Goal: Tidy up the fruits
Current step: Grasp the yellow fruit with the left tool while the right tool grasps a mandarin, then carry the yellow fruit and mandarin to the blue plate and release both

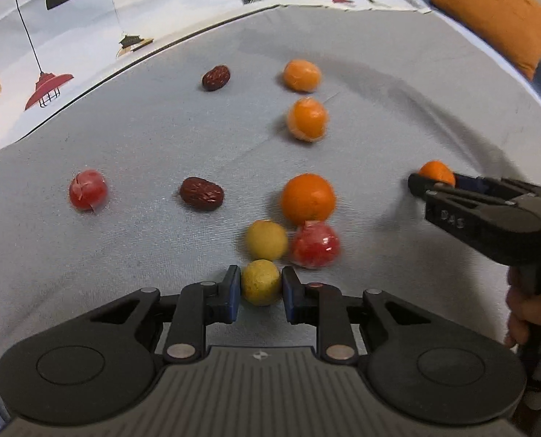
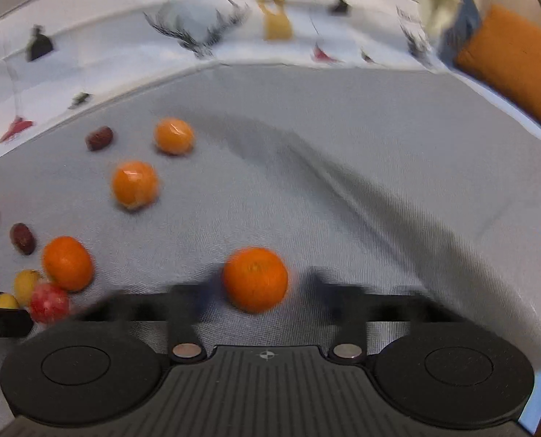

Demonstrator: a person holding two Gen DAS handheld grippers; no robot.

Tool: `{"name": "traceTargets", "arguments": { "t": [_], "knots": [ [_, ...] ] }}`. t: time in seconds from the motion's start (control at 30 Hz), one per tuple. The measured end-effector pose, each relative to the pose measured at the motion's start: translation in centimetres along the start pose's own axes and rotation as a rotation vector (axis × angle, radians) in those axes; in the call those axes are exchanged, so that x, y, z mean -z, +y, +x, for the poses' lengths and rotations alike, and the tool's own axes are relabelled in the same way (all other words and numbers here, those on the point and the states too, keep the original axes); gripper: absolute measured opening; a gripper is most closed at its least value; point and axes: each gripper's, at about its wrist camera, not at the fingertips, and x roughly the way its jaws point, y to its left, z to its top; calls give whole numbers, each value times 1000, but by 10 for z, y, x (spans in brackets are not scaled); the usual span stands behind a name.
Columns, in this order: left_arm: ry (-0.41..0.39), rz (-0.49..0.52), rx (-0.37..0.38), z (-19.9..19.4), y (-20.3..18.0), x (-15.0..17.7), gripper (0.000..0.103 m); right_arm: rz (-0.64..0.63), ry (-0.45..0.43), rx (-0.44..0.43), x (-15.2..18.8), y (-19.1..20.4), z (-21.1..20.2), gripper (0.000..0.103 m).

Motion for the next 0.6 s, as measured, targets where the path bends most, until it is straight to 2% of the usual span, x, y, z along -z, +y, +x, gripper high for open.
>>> {"name": "traceTargets", "arguments": {
  "t": [0.07,0.13,0.23,0.4,0.5,0.6],
  "knots": [
    [-10,16,-15,-9,-3,2,26,16,10,46,1,-3,-3,36],
    [-10,-17,-17,-26,0,5,26,37,10,93,1,-9,-12,36],
    [-8,-94,-34,-63,9,15,26,110,-16,84,1,-24,-48,36],
    [-23,-168,-95,-144,27,52,26,140,-68,-18,4,-26,-130,36],
    [-54,-211,-109,-202,38,83,26,104,-91,-114,10,-9,-181,36],
    [-73,-240,-162,-252,45,115,26,52,-110,-224,21,19,-228,36]
  ]
}}
